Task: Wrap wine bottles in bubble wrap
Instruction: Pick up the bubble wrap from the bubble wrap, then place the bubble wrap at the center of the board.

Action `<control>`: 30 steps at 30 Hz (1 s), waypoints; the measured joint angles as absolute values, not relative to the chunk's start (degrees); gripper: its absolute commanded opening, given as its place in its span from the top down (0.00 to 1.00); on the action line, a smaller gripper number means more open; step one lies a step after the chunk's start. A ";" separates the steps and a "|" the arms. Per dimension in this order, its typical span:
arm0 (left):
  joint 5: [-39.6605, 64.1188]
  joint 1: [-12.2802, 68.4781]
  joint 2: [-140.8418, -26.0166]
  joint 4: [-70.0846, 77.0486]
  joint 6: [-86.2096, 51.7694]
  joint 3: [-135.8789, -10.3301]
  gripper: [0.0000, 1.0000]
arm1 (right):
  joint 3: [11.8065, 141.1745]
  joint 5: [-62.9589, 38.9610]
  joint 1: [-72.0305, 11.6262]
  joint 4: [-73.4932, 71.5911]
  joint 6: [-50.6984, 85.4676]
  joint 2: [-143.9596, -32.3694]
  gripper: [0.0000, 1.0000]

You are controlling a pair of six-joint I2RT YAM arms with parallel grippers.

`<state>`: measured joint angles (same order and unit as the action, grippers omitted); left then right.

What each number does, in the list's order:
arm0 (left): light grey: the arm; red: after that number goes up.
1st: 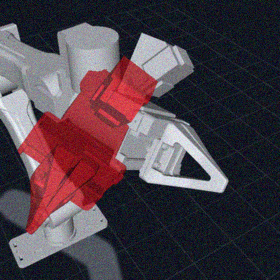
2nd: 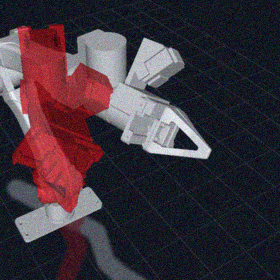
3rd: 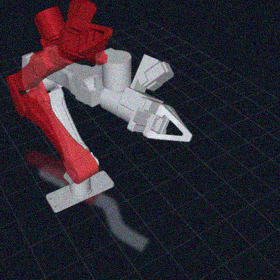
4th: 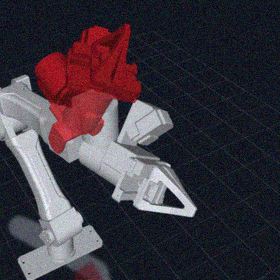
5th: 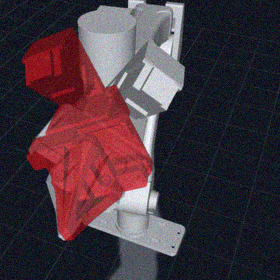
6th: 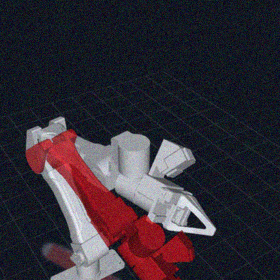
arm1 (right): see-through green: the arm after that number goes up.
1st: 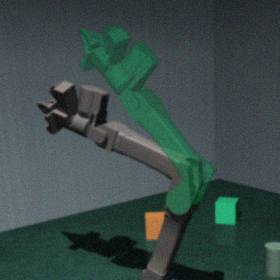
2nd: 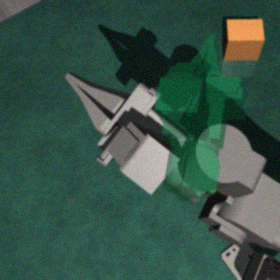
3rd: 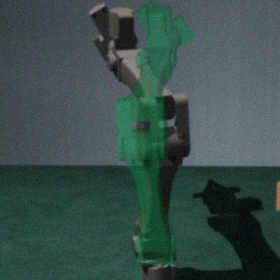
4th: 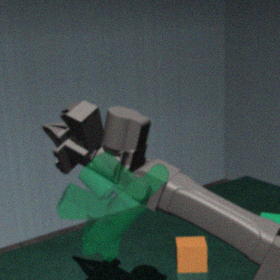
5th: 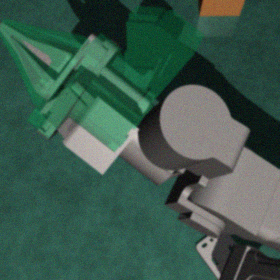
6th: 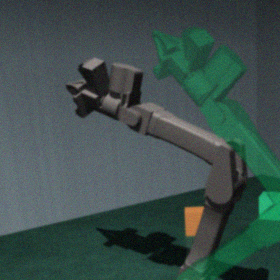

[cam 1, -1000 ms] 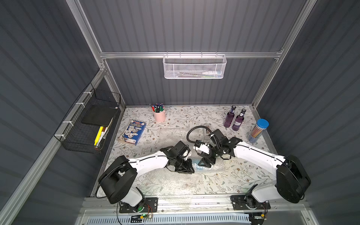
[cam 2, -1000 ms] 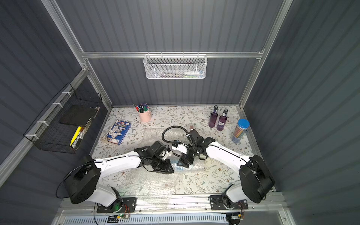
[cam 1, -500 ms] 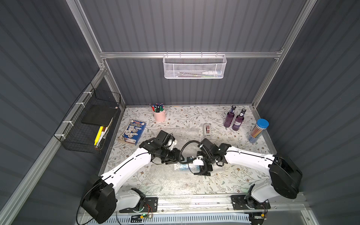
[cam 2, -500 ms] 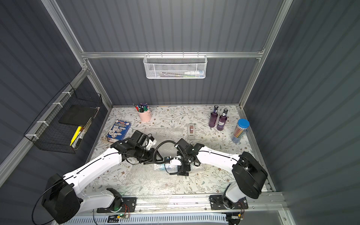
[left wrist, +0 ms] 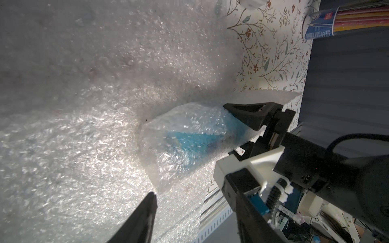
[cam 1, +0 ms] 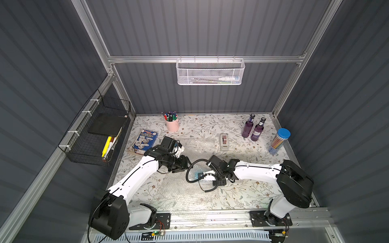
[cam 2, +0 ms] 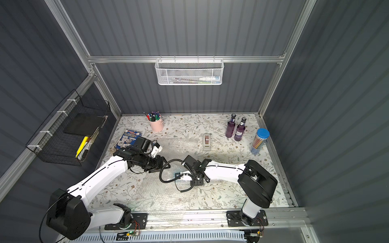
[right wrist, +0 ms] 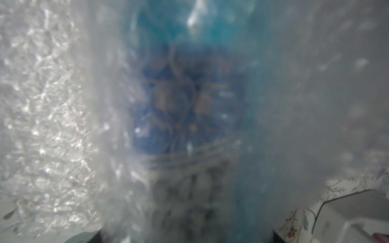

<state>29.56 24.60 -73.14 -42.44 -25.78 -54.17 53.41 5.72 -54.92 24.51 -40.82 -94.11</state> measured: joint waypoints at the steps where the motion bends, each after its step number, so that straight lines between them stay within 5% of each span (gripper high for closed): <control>1: 29.65 24.38 -73.14 -42.44 -25.61 -54.17 0.38 | 53.41 5.78 -54.92 24.47 -40.51 -94.11 0.42; 18: 31.09 23.09 -77.89 -40.71 -23.18 -53.17 0.37 | 49.82 2.24 -50.30 26.46 -32.27 -78.98 0.55; 30: 29.87 22.00 -82.00 -40.29 -21.50 -52.99 0.35 | 49.19 4.67 -31.03 31.24 -3.27 -74.59 0.58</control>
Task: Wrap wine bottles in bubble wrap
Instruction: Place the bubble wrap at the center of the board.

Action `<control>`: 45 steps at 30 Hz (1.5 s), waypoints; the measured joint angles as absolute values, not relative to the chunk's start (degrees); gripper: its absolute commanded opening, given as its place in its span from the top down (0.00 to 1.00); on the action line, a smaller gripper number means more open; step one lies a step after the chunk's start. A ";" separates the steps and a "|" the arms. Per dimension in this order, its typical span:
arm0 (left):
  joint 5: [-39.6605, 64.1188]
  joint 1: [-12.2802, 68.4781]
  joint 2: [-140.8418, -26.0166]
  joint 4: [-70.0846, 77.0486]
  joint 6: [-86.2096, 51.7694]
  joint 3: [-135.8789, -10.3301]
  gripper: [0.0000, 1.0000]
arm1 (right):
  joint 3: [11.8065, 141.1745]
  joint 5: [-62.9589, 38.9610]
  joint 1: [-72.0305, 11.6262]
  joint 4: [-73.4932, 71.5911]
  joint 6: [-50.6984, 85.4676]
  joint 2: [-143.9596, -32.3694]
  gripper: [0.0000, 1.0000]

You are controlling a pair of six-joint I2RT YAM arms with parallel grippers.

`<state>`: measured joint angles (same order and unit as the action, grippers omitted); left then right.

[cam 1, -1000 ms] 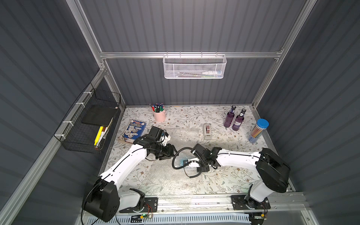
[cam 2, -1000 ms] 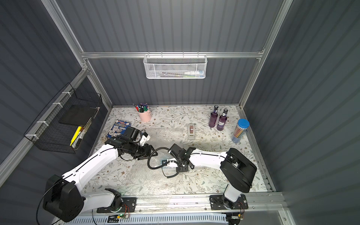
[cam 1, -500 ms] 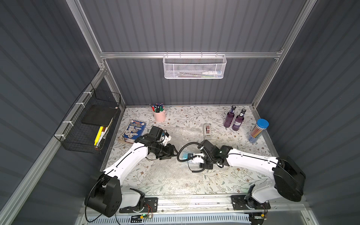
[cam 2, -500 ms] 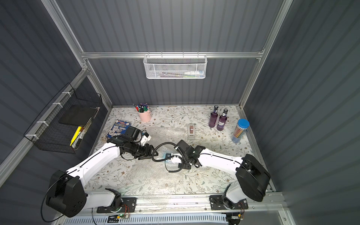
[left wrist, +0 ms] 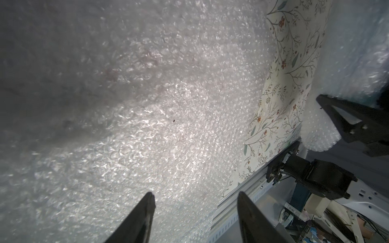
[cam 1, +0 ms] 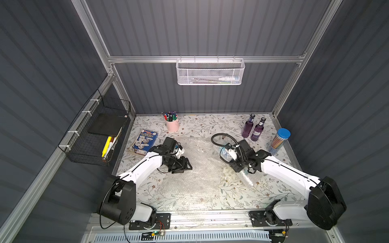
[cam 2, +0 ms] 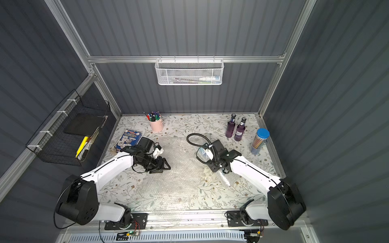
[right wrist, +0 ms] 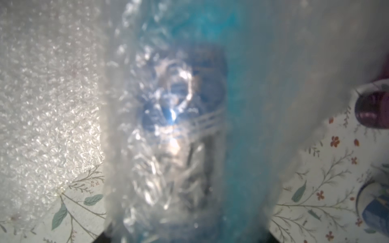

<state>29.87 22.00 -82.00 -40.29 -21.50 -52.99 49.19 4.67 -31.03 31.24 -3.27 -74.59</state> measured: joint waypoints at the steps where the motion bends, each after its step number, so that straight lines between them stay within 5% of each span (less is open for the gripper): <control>1: 29.71 21.96 -82.43 -40.25 -21.34 -53.10 0.35 | 48.69 4.34 -29.78 31.07 -1.02 -73.97 0.58; 13: 20.53 20.43 -85.69 -40.23 -20.88 -59.00 0.25 | 46.68 3.22 -11.90 33.78 13.58 -79.70 0.53; 19: 16.49 19.33 -89.38 -39.29 -19.97 -62.08 0.24 | 48.21 1.98 -10.11 34.02 13.69 -85.27 0.47; 23: 14.41 19.11 -94.70 -38.76 -18.52 -66.96 0.23 | 48.93 1.48 -9.72 32.93 12.84 -86.46 0.26; 28: 12.69 19.00 -101.08 -38.04 -15.97 -74.06 0.24 | 50.19 0.60 -9.67 32.71 11.64 -85.91 0.14; 45: 14.63 17.96 -107.68 -36.84 -9.15 -82.89 0.21 | 56.38 0.10 -8.60 25.76 1.48 -70.37 0.01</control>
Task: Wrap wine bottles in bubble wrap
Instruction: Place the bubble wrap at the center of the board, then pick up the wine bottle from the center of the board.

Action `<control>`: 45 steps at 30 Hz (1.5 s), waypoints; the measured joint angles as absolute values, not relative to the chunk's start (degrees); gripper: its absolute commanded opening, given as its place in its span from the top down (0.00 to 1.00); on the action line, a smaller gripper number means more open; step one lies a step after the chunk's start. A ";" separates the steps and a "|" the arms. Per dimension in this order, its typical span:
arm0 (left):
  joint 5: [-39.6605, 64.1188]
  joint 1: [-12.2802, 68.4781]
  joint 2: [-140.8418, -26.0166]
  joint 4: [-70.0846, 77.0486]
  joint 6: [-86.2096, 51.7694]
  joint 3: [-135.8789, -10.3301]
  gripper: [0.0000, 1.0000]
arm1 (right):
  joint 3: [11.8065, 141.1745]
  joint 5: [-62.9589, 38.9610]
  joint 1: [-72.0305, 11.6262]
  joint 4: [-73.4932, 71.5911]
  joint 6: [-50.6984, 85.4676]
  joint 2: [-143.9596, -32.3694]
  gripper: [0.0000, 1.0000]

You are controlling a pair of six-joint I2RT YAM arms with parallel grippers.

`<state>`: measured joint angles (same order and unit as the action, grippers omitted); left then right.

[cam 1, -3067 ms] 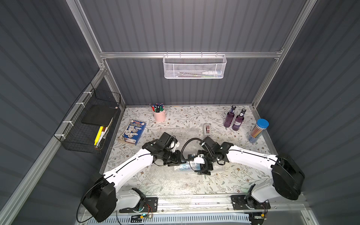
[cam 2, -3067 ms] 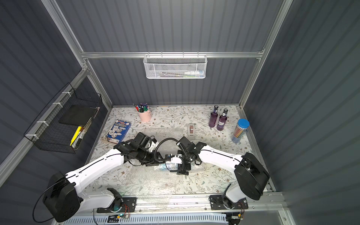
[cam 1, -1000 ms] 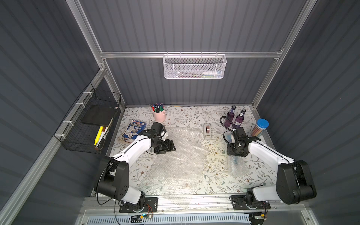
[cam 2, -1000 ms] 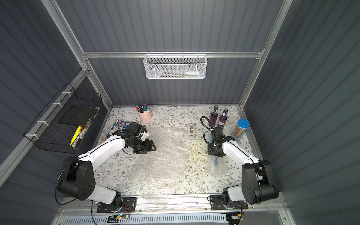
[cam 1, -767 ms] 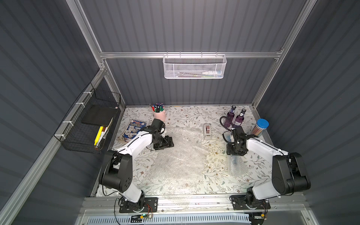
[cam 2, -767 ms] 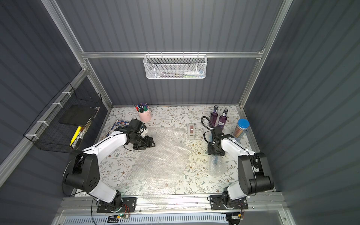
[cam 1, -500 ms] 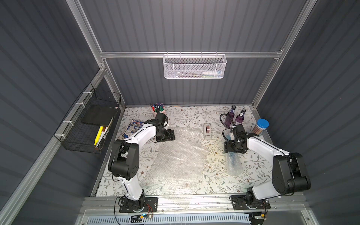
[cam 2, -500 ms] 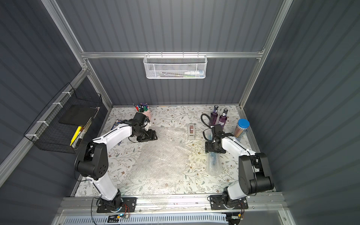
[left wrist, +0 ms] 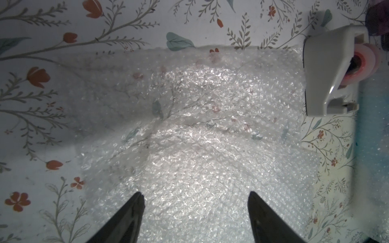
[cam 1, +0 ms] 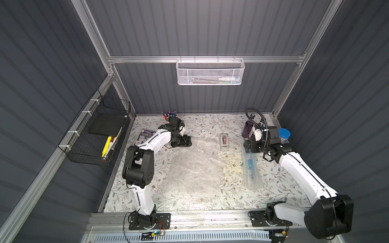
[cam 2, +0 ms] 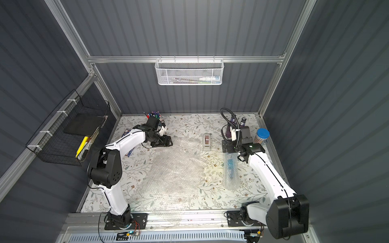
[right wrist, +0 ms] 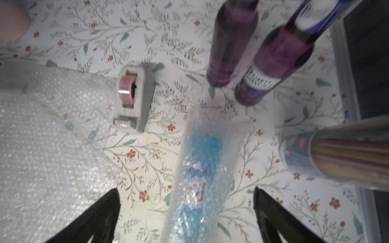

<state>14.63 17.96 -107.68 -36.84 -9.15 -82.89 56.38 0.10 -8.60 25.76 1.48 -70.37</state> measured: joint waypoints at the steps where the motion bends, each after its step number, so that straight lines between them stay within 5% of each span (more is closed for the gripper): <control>1: 15.25 17.58 -107.68 -36.64 -8.71 -82.89 0.20 | 56.38 -0.05 -7.88 23.75 0.95 -70.72 0.01; 10: 23.33 15.62 -102.76 -33.95 -6.02 -81.41 0.14 | 58.15 -4.51 2.72 11.70 -2.31 -76.36 0.09; 16: 32.12 14.90 -98.32 -29.10 -5.91 -77.69 0.01 | 58.65 -8.27 7.14 6.39 -4.71 -78.41 0.13; 27: 39.70 14.66 -97.34 -25.58 -7.11 -74.30 0.01 | 57.80 -18.52 10.26 -8.84 -8.51 -87.02 0.27; 34: 40.80 14.52 -97.34 -25.63 -7.73 -74.24 0.01 | 57.47 -22.72 10.52 -15.09 -9.50 -92.03 0.47; 45: 40.77 14.50 -97.34 -27.03 -7.68 -74.24 0.01 | 58.54 -22.52 10.79 -18.00 -9.21 -95.66 0.47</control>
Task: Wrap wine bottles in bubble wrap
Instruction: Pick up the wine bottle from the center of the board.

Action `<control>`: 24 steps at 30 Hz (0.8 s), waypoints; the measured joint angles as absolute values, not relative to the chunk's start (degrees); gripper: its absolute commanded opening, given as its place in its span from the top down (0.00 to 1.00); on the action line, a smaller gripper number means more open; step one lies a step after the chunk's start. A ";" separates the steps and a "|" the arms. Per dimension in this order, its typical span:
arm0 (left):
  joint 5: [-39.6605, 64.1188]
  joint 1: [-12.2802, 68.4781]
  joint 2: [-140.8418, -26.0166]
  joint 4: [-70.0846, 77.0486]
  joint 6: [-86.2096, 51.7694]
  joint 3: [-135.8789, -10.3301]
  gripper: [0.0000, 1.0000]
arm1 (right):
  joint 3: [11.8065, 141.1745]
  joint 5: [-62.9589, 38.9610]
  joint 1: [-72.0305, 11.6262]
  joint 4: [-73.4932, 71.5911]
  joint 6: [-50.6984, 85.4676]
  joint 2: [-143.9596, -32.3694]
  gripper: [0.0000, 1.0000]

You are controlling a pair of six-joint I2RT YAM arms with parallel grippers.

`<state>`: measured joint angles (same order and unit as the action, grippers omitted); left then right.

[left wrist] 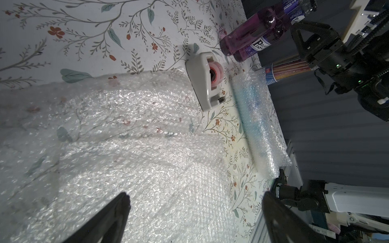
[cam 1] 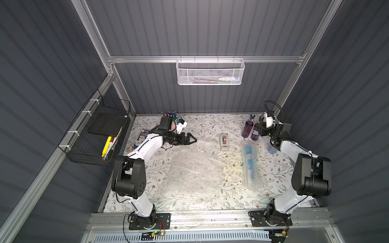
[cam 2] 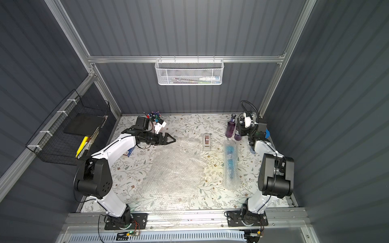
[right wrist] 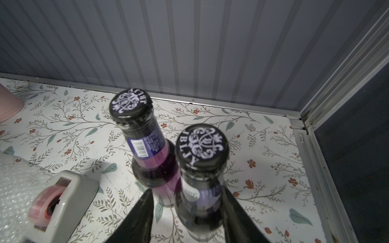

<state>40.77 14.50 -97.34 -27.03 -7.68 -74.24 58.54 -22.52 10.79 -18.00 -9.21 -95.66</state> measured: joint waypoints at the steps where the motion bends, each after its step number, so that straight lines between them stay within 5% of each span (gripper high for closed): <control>1: 40.77 14.46 -97.34 -27.27 -7.66 -74.24 0.00 | 58.57 -22.11 10.79 -18.55 -8.99 -95.98 0.48; 12: 40.77 14.41 -97.65 -28.73 -7.44 -74.24 0.01 | 58.76 -20.73 10.83 -25.96 -4.99 -99.55 0.54; 24: 38.57 14.41 -100.03 -32.88 -5.34 -76.16 0.01 | 57.80 -22.00 10.87 -39.88 -1.02 -104.18 0.84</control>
<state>38.57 14.41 -100.03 -32.88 -5.34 -76.16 57.80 -22.00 10.87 -39.88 -1.02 -104.18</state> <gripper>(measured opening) 0.994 0.332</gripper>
